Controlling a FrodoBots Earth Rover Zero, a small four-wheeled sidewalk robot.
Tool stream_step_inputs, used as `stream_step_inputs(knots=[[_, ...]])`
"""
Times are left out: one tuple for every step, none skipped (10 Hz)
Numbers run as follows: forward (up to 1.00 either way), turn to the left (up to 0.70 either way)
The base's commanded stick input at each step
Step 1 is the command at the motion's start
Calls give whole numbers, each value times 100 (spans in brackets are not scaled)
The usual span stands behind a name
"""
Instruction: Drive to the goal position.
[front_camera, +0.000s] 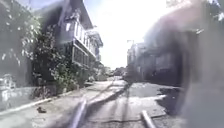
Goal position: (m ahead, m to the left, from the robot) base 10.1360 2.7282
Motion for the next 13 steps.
stream_step_inputs(knots=[[100,-4],[100,-3],[100,-2],[100,-2],[100,-2],[100,-3],[100,-3],[100,-3],[100,-2],[100,-2],[100,-3],[100,-6],[100,-21]])
